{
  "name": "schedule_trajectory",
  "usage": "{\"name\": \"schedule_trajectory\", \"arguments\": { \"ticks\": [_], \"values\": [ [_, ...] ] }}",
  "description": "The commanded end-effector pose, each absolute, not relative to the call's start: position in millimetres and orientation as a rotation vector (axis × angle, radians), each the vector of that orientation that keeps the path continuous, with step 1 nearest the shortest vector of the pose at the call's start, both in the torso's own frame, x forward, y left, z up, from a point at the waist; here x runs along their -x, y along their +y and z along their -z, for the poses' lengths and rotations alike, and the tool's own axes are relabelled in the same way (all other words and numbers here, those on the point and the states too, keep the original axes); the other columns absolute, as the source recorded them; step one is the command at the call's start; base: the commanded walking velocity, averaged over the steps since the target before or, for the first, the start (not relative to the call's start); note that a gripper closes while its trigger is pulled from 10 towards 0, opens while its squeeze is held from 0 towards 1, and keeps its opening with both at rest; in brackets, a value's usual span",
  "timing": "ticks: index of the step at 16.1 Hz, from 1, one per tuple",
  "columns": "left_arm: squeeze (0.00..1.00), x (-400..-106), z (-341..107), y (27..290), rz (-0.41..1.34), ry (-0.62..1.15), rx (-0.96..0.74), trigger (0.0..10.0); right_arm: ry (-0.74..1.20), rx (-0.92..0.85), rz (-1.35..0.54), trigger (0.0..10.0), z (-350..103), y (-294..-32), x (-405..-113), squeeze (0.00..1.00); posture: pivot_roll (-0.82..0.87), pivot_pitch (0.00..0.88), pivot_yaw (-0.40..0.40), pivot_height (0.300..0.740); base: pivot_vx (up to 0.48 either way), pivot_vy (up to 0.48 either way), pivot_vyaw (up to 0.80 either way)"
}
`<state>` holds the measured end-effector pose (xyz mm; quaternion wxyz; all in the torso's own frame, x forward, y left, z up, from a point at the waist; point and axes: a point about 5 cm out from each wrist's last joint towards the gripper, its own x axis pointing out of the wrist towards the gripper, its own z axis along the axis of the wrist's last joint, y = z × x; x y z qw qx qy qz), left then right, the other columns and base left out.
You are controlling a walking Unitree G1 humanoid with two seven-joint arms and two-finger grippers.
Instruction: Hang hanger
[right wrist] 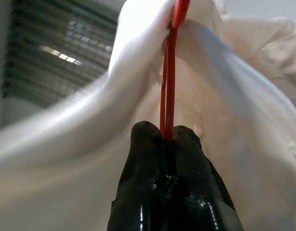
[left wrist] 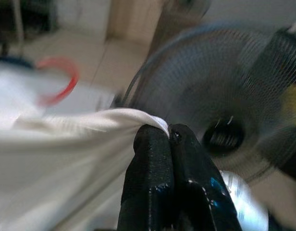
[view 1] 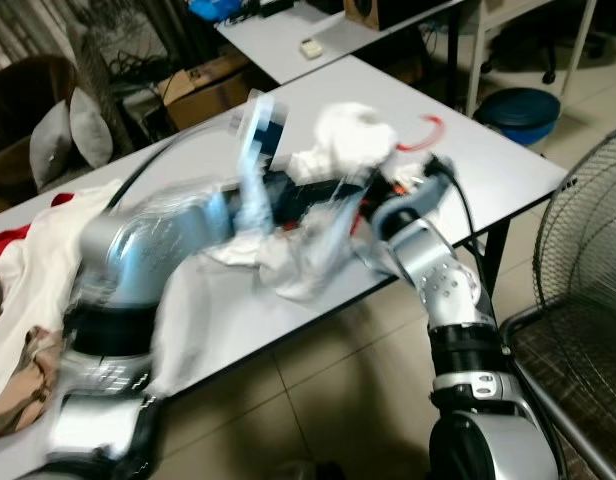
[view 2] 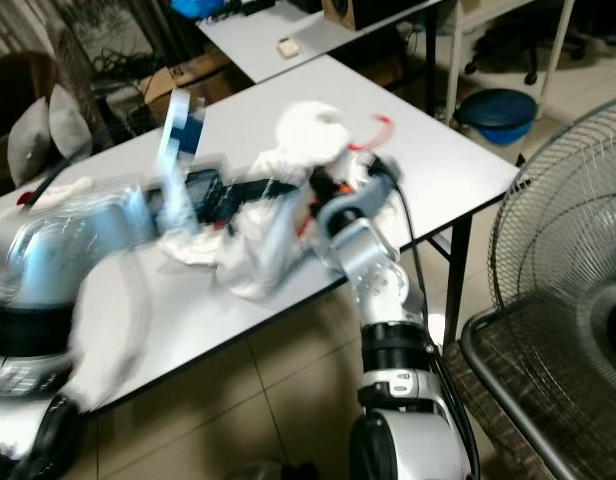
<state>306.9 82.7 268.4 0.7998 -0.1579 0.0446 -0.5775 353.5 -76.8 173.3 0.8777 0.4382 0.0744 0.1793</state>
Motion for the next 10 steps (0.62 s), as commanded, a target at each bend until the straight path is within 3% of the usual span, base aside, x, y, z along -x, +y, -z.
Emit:
{"name": "schedule_trajectory", "arguments": {
  "ticks": [1,2,4,5,6,7,10],
  "values": [
    [0.0,-312.0,-267.8,92.1,1.181,0.087,0.358,0.8,0.205,-0.952,-0.424,10.0,-166.3,-56.8,-342.2,0.0,-0.04,0.037,0.313,0.74,0.0,0.0,0.0],
    [0.0,-319.4,-261.9,91.0,1.101,0.093,0.247,10.0,0.213,-0.936,-0.414,10.0,-163.5,-69.8,-333.3,0.0,-0.07,0.036,0.318,0.74,0.0,0.0,0.0],
    [0.0,-334.4,-245.9,99.1,0.938,0.111,-0.02,10.0,0.208,-0.931,-0.406,10.0,-164.8,-94.5,-317.9,0.0,-0.14,0.036,0.315,0.74,0.0,0.0,0.0],
    [0.0,-334.6,-247.4,101.9,0.934,0.111,-0.049,10.0,0.213,-0.919,-0.424,10.0,-165.3,-102.6,-309.1,0.0,-0.14,0.036,0.308,0.74,0.0,0.0,0.0],
    [0.71,-333.3,-251.4,104.1,0.943,0.118,-0.028,10.0,0.221,-0.911,-0.434,10.0,-163.6,-107.7,-302.5,0.0,-0.15,0.031,0.303,0.74,0.0,0.0,0.0],
    [1.0,-333.8,-253.6,107.0,0.937,0.115,-0.024,10.0,0.232,-0.909,-0.436,10.0,-160.8,-109.5,-299.0,0.0,-0.16,0.025,0.307,0.74,0.0,0.0,0.0],
    [1.0,-319.5,-250.5,104.4,1.1,0.15,-0.058,10.0,0.253,-0.885,-0.407,10.0,-156.6,-113.8,-294.1,0.0,-0.18,0.024,0.317,0.74,0.0,0.0,0.0]
  ]
}}
